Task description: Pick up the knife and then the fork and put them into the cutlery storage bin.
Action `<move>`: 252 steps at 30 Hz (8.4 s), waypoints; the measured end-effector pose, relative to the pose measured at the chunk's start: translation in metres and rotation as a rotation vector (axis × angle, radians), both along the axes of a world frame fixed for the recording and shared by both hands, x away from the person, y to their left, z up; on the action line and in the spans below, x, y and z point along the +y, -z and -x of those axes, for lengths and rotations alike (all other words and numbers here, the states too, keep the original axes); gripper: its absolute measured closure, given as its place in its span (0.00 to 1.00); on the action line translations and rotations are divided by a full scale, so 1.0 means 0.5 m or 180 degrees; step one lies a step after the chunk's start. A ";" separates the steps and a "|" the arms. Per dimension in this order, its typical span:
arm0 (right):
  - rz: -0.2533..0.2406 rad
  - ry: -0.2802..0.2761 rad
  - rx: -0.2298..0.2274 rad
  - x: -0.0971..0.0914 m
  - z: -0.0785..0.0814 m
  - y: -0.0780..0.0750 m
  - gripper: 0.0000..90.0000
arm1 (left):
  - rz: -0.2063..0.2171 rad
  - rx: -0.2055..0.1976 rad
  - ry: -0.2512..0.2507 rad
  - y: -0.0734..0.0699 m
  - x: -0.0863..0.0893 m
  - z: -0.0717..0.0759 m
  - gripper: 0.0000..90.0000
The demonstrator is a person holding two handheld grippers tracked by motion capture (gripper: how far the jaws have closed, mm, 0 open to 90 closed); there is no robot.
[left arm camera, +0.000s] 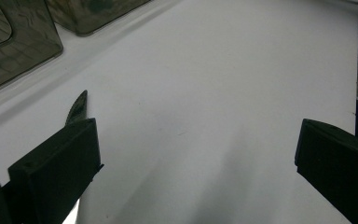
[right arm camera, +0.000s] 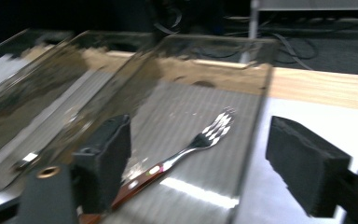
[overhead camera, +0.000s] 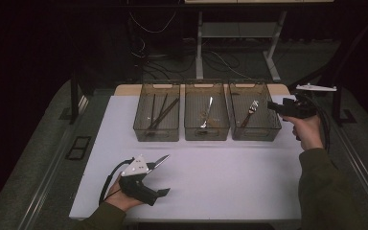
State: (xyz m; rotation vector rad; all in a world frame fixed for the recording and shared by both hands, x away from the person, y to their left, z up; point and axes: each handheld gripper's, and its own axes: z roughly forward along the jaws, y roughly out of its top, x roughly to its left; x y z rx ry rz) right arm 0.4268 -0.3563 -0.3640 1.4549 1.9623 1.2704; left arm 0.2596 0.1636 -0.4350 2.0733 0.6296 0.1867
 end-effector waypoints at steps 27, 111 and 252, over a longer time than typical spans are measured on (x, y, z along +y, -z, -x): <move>0.0259 -0.0505 -0.0251 0.094 0.213 0.059 0.12 | -0.0051 0.0012 -0.0042 -0.001 0.003 -0.002 0.00; 0.0087 -0.1034 -0.0075 0.140 0.327 0.148 0.12 | -0.0710 0.0262 -0.0505 -0.027 0.081 -0.023 0.86; 0.0858 -0.0325 0.0646 0.028 -0.014 -0.069 1.00 | 0.0062 -0.0111 -0.0092 -0.005 0.022 -0.003 0.00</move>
